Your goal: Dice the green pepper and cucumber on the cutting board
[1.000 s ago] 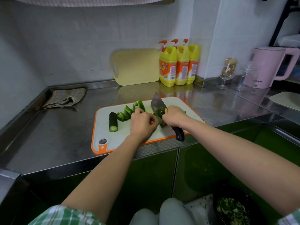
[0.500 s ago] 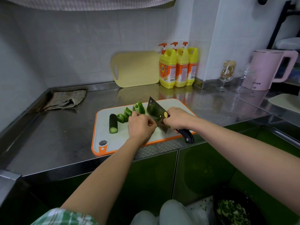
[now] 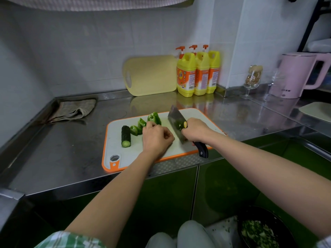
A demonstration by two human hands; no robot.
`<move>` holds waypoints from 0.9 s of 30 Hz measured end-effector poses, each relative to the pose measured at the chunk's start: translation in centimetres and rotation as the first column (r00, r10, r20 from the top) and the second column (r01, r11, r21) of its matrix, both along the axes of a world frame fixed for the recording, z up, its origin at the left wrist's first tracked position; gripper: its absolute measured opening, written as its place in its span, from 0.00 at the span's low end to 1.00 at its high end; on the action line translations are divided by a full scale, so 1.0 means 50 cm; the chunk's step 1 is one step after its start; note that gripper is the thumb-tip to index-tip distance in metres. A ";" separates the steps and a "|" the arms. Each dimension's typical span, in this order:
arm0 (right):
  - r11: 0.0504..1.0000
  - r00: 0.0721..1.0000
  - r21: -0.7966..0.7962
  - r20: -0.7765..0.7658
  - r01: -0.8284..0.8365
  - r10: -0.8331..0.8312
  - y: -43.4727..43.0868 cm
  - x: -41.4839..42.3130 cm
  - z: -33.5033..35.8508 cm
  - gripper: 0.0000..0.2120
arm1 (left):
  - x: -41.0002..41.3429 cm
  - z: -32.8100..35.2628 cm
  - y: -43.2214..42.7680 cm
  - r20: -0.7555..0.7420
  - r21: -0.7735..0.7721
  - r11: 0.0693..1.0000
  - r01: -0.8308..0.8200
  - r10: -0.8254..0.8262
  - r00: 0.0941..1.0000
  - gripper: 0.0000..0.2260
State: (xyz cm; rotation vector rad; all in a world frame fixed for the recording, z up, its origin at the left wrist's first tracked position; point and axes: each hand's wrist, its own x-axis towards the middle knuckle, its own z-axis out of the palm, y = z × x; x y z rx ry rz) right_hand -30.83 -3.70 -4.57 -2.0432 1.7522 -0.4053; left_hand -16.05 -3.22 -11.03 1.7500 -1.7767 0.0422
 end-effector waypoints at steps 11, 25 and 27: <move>0.995 0.977 0.083 0.211 -0.052 0.033 0.033 -0.004 0.004 0.09 | 0.035 0.006 0.037 0.113 -0.066 0.987 -0.146 0.153 0.982 0.17; 0.996 0.969 0.056 0.241 -0.071 0.055 0.037 -0.007 -0.007 0.11 | 0.022 0.029 0.021 0.190 0.005 0.966 -0.258 0.252 0.949 0.11; 0.994 0.979 0.069 0.192 -0.085 0.071 0.041 0.000 -0.005 0.11 | 0.026 0.031 0.025 0.210 -0.004 0.956 -0.295 0.289 0.934 0.11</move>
